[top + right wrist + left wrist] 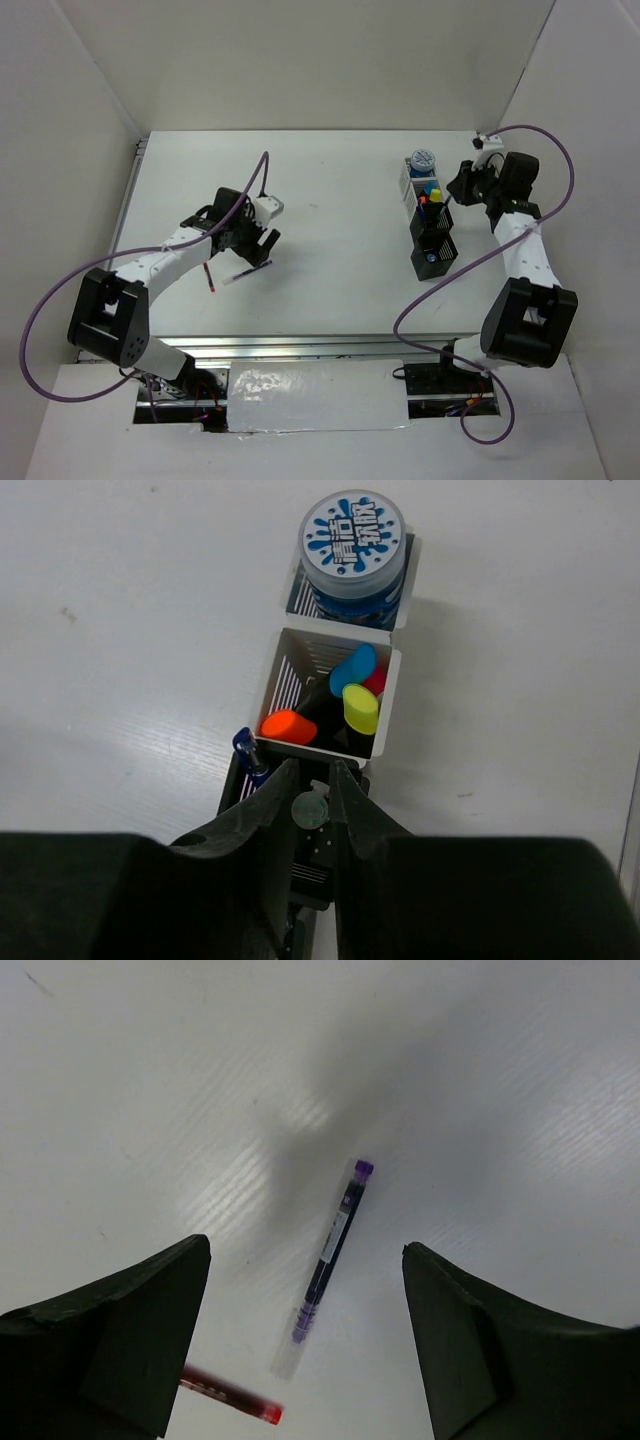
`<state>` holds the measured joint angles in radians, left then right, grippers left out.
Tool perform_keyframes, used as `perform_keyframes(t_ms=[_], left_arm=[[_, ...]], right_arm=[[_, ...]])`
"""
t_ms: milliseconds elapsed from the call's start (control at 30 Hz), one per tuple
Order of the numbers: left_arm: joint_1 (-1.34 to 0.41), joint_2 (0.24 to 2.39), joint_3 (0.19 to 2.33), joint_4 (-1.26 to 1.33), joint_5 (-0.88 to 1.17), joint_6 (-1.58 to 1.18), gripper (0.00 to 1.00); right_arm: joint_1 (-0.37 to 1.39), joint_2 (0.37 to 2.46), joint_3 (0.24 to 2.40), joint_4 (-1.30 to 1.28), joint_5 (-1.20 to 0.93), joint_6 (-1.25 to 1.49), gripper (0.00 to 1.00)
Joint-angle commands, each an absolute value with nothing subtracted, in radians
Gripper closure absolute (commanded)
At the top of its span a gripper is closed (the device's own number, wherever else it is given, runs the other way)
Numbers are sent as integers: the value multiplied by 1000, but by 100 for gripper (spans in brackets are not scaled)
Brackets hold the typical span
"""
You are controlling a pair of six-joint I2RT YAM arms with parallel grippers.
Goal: Sort the stationery into containers
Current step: Place the pen in the storage box, then pick up the pen from the center of the board.
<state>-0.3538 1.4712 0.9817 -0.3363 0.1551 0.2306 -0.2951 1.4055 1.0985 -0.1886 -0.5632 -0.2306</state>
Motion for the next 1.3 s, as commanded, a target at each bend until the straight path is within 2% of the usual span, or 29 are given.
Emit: perform_keyframes(t_ms=[0,67,233,433,667,767,800,867,900,933,1000,1067,1100,1233,1267], left_arm=[[-347,1456,937,-336,115,291,11],[-345,1468,922,-341,115,302,19],[-347,1496,881,-339,98,328,27],[-356,1563,877,-313,100,325,40],[-390,1641,911,-290,104,311,49],[-402,1680,934,-302,112,299,58],[-403,1699,948,-311,115,285,67],[-403,1721,965,-324,123,259,76],[-403,1738,976,-331,133,232,86],[-403,1747,1004,-353,141,210,90],[-400,1764,1052,-386,216,145,99],[-396,1763,1129,-431,306,79,100],[-382,1752,1167,-436,430,10,100],[-359,1721,1212,-377,643,-370,100],[-359,1727,1232,-403,675,-465,100]], right_arm=[[-267,1414,1083,-186,-557,-258,74],[-261,1414,1075,-192,-560,-258,70],[-247,1388,1071,-192,-554,-238,64],[-227,1347,1089,-195,-557,-207,62],[-203,1278,1126,-212,-592,-187,61],[-192,1246,1138,-216,-620,-195,61],[-186,1236,1138,-213,-643,-205,61],[-175,1207,1134,-207,-664,-224,61],[-167,1198,1128,-204,-684,-253,61],[-155,1189,1126,-204,-690,-270,61],[-117,1163,1124,-210,-707,-329,61],[-48,1129,1131,-250,-736,-389,60],[-17,1117,1135,-265,-741,-467,60],[185,1031,1108,-403,-752,-766,58],[225,1016,1098,-438,-756,-841,55]])
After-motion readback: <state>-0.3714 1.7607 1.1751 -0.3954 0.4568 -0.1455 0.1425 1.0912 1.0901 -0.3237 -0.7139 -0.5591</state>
